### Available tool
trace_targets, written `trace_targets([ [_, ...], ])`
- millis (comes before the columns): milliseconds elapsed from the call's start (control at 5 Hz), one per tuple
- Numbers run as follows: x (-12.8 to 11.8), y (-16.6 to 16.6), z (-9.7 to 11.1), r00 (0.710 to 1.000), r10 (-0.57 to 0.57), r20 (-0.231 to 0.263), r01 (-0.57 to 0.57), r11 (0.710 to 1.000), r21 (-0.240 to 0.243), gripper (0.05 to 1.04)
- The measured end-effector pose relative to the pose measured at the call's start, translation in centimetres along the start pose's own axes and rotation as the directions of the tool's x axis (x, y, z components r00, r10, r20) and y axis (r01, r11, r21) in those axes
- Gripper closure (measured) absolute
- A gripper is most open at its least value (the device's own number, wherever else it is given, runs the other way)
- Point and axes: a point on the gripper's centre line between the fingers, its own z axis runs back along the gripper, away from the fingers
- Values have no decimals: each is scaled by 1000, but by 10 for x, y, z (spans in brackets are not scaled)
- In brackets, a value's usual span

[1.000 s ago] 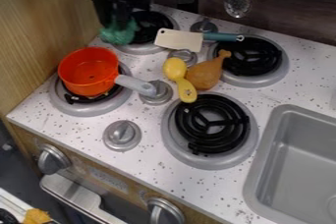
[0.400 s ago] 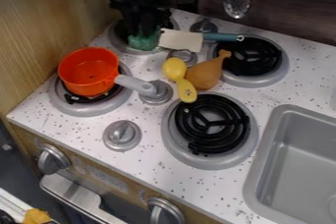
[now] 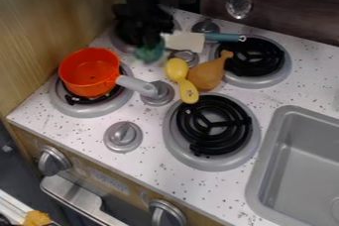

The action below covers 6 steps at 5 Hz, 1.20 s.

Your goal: Moved the broccoli between the left side burners

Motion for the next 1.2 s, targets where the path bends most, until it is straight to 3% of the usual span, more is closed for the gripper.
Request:
trace_targets([
  [200,-2,6,-3,1000,17,-9,-17,1000,15,758],
  [400,-5,8,-5,999,31,-26,-31,999,15,698],
  [800,-7,9,-7,999,37,-14,-36,999,34,119],
  [1000,-3,8,10,999,31,9,-32,997,64,84],
  [1200,-3,2,32,999,42,-6,-41,994,105,84],
])
